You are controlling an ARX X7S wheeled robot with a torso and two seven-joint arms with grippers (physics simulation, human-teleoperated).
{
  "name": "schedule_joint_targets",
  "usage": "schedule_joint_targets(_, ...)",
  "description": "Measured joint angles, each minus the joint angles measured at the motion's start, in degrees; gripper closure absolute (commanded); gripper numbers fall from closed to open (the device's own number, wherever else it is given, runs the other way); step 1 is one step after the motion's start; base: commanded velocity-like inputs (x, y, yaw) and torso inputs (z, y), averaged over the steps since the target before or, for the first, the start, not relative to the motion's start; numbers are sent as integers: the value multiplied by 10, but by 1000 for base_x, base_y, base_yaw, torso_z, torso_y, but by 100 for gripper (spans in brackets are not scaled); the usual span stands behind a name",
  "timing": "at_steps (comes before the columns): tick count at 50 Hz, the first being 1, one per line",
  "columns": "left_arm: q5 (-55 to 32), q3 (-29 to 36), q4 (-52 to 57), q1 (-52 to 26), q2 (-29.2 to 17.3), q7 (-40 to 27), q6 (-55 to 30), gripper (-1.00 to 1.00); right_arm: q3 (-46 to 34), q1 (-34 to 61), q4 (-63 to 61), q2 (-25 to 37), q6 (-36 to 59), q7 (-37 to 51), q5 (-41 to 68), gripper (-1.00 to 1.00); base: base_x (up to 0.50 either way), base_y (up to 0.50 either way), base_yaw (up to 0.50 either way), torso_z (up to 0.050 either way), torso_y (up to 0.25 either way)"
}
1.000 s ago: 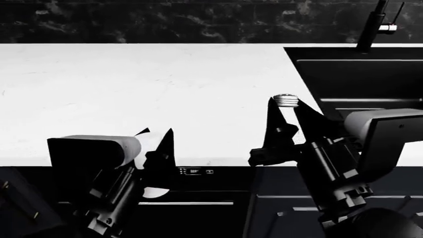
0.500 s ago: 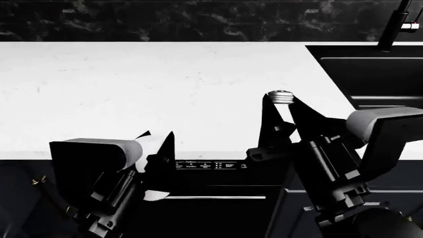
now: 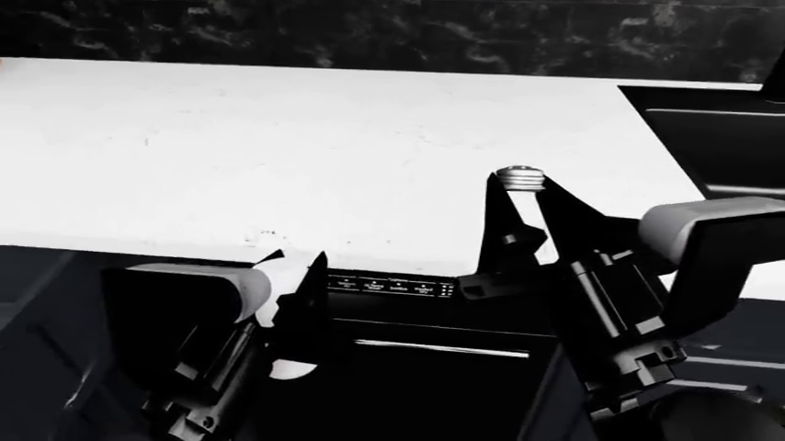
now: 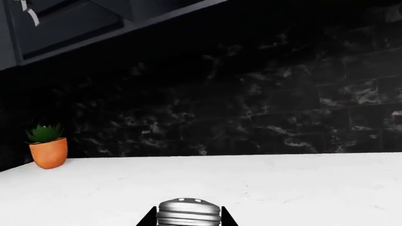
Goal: Pick and place the shaker into the drawer. Then close the cabinet.
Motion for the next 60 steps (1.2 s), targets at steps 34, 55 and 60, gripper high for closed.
schedule_joint_targets(34,-6,-2,4,-7,4,1,-8,100,-4,16,4,20,2,50,43,100,-168,-35,500,0,0)
schedule_joint_targets(55,-6,-3,0,-4,5,6,-7,100,-13,17,13,26,-8,60,62,100,-161,-64,500,0,0)
schedule_joint_targets(60,-5,-3,0,-3,5,5,-7,100,-15,13,14,28,-12,61,63,100,-153,-75,500,0,0)
